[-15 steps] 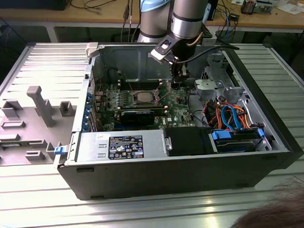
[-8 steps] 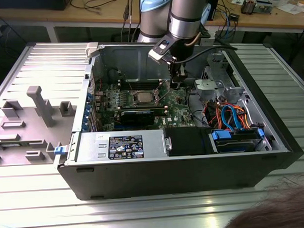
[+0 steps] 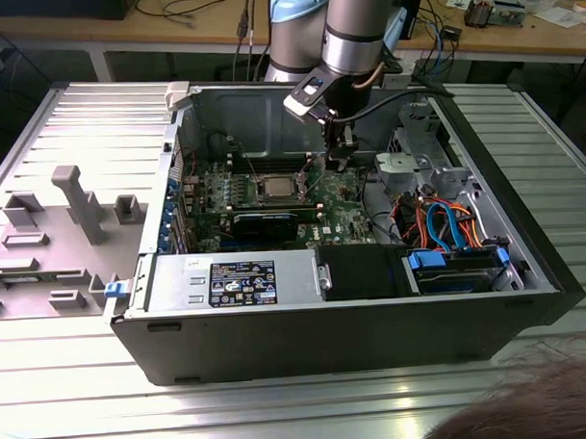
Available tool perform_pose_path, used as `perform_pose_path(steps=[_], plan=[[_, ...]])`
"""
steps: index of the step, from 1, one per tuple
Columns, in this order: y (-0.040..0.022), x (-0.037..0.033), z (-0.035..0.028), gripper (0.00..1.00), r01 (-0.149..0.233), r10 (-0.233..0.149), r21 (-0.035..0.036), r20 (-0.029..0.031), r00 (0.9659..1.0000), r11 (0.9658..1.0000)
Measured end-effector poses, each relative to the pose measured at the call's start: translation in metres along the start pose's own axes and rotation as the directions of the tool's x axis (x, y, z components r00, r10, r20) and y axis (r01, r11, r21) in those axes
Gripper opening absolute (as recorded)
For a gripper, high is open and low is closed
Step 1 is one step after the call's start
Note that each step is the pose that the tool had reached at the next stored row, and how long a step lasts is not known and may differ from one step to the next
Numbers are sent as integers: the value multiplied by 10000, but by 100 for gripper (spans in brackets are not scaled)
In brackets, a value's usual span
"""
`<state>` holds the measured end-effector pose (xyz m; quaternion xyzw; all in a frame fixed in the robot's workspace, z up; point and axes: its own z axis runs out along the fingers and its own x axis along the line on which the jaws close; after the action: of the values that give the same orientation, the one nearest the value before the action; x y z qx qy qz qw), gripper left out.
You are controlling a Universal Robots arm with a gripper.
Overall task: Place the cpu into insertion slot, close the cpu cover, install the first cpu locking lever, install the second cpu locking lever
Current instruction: 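Close the cpu cover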
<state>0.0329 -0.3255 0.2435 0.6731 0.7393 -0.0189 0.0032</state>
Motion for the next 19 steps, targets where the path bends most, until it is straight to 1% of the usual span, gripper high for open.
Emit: perform_pose_path(steps=[7, 19], plan=[[-67, 6, 2, 11, 0, 0, 0, 0, 10000, 10000], [-150, 14, 6, 11, 1, -1, 0, -1, 10000, 10000]])
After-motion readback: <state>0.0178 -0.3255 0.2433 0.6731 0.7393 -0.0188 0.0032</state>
